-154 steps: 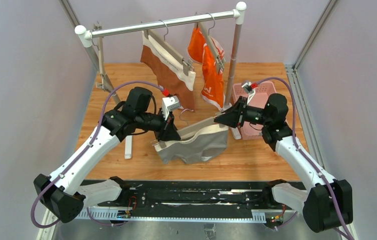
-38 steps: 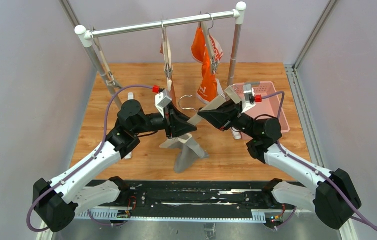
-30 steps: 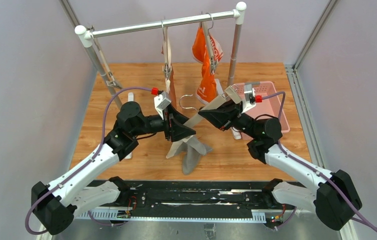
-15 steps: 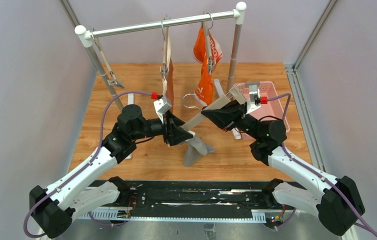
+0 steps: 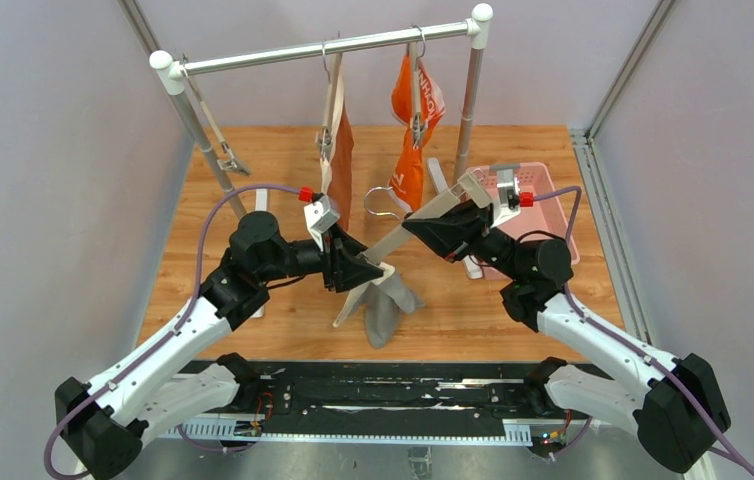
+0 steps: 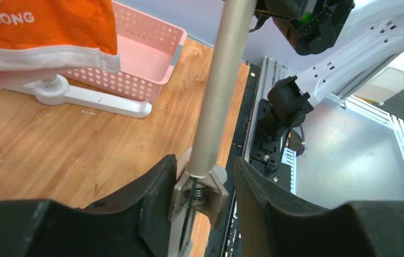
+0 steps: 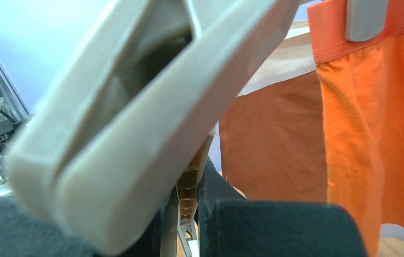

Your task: Remove the underwear clipped to the hanger

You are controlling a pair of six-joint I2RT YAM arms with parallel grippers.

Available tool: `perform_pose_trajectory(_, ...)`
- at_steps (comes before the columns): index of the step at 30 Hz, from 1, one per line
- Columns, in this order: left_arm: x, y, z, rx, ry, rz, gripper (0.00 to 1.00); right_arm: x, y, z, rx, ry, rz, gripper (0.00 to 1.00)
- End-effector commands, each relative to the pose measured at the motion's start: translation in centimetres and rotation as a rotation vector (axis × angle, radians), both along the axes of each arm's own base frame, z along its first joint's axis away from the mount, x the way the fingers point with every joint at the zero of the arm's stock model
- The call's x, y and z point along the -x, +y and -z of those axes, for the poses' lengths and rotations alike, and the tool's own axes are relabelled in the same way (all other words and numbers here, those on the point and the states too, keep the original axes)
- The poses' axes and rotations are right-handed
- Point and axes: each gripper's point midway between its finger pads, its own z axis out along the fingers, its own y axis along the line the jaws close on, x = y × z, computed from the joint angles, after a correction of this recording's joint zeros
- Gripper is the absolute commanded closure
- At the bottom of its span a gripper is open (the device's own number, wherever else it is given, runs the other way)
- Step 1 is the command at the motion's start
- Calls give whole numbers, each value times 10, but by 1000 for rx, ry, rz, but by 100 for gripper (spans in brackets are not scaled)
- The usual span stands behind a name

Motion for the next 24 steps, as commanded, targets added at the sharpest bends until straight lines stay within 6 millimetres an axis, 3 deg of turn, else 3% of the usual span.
perform_pose_trajectory(1,5,6,-33,62,-89,-13,51,5,-7,-19,-36,-56,21,99)
perform_pose_trajectory(8,1,9,-41,54,-109,-44,47,7,-6,-21,-39,-55,7,99)
perform_pose_trajectory(14,0,4,-28,36,-69,-18,55,9,-8,-26,-49,-62,9,100)
perform_pose_trajectory(20,0,6,-29,43,-67,-32,48,11,-9,-29,-50,-71,8,100)
perform_pose_trajectory(24,2,6,-30,49,-68,-30,48,11,-10,-29,-50,-71,12,99)
